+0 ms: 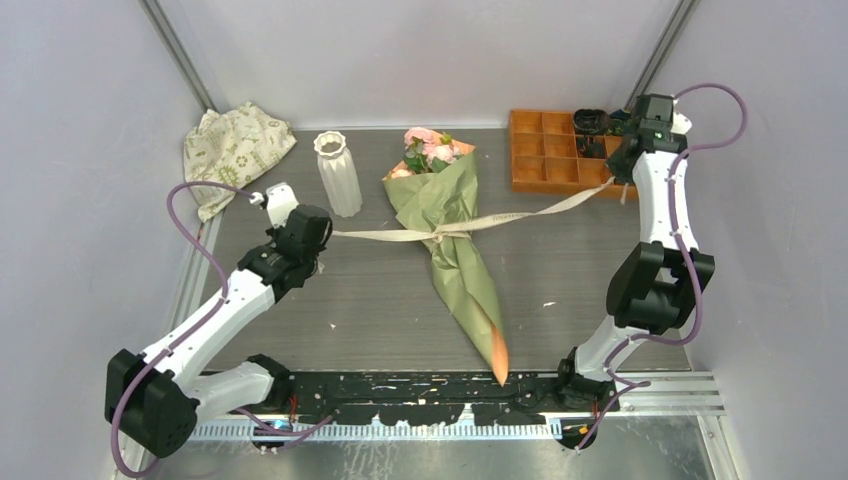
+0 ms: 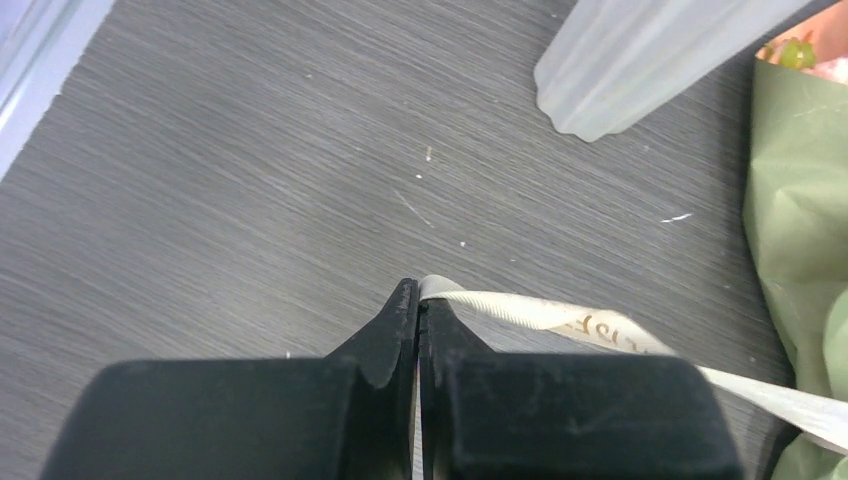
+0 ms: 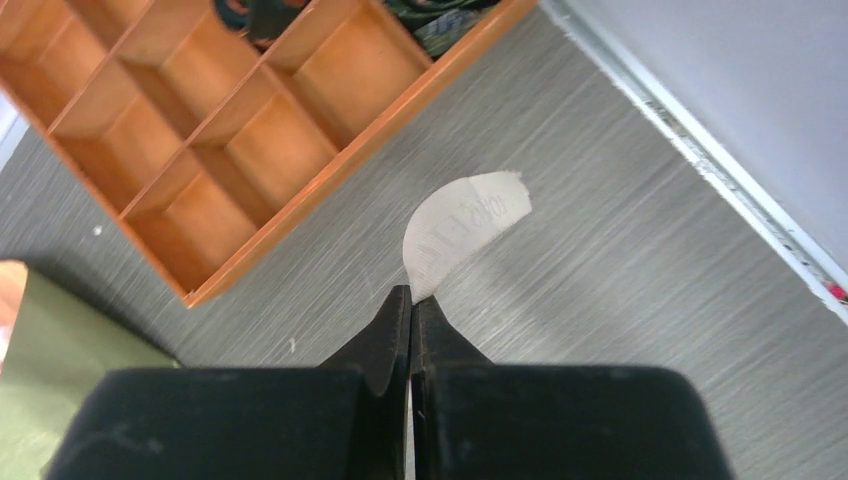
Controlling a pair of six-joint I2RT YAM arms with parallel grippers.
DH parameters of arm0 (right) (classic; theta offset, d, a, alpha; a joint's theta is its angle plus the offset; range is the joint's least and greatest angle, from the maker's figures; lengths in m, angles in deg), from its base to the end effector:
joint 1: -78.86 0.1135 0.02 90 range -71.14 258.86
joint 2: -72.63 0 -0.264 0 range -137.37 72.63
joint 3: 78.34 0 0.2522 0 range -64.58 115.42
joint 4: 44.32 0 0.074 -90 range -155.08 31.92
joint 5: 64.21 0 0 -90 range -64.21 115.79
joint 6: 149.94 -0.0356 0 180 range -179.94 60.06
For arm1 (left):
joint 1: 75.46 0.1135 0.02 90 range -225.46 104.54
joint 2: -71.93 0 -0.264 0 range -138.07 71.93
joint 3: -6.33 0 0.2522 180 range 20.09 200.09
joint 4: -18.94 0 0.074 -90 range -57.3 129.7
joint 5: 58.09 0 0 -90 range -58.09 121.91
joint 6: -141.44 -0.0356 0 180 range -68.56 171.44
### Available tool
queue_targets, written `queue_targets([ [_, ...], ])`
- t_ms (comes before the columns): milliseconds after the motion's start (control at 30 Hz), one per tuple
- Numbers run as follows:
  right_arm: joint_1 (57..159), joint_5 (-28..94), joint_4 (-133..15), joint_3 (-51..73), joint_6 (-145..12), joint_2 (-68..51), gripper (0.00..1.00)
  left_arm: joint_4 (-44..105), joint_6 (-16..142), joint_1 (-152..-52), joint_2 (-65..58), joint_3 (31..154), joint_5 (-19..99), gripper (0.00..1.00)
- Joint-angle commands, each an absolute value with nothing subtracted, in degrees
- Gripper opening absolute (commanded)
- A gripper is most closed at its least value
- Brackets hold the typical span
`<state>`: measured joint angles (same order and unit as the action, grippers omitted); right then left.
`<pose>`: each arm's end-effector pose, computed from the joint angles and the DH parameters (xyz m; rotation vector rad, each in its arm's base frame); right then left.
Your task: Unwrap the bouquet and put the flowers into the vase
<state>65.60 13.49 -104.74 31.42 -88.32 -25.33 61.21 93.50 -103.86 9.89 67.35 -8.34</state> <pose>0.3636 -0.0935 0.3449 0.9428 2.2050 -0.1369 0.2062 -0.0854 0.2728 -0.5789 2.0429 0.1054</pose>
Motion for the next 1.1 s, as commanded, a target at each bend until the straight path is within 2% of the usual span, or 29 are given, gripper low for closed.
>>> queue_targets([
  [0, 63.2, 9.5, -104.5, 31.5, -88.6, -21.7, 0.01, 63.4, 94.3, -102.4, 11.4, 66.8, -12.4, 0.0],
  [300, 61.5, 6.0, -105.1, 30.9, -89.4, -23.0, 0.01, 64.7, 93.3, -101.0, 13.6, 66.7, -12.2, 0.0],
  [400, 61.2, 7.7, -105.2, 31.0, -90.7, -22.9, 0.03, 60.5, 89.9, -101.1, 15.7, 65.2, -4.6, 0.12],
  [467, 61.4, 10.9, -103.8, 30.0, -91.5, -22.1, 0.2, 58.8, 89.3, -101.0, 16.8, 64.5, -1.0, 0.28],
  [500, 61.8, 13.2, -102.6, 29.3, -91.5, -21.6, 0.34, 57.5, 88.7, -101.0, 16.9, 64.1, 1.3, 0.36],
  [567, 63.6, 13.9, -100.9, 28.1, -91.3, -19.9, 0.53, 54.0, 86.6, -101.1, 17.2, 63.6, 6.8, 0.48],
  [600, 65.1, 13.9, -100.0, 27.5, -91.1, -18.9, 0.62, 52.1, 85.6, -101.0, 17.1, 63.5, 9.8, 0.51],
  [700, 71.3, 13.9, -97.5, 25.3, -90.7, -15.4, 0.73, 48.6, 85.0, -101.0, 16.1, 64.6, 17.1, 0.54],
  [800, 79.6, 14.5, -95.6, 23.2, -89.9, -12.4, 0.74, 44.9, 84.7, -101.1, 14.7, 65.7, 24.3, 0.53],
  [867, 85.4, 17.6, -94.3, 21.6, -89.5, -11.3, 0.71, 42.8, 84.6, -101.4, 13.1, 66.3, 28.8, 0.48],
  [967, 92.4, 23.9, -92.0, 18.0, -91.0, -11.3, 0.6, 39.7, 85.0, -103.5, 9.8, 67.1, 33.5, 0.43],
  [1067, 96.6, 30.7, -89.4, 15.1, -92.2, -13.2, 0.48, 36.9, 85.0, -108.7, 4.7, 68.5, 33.1, 0.35],
])
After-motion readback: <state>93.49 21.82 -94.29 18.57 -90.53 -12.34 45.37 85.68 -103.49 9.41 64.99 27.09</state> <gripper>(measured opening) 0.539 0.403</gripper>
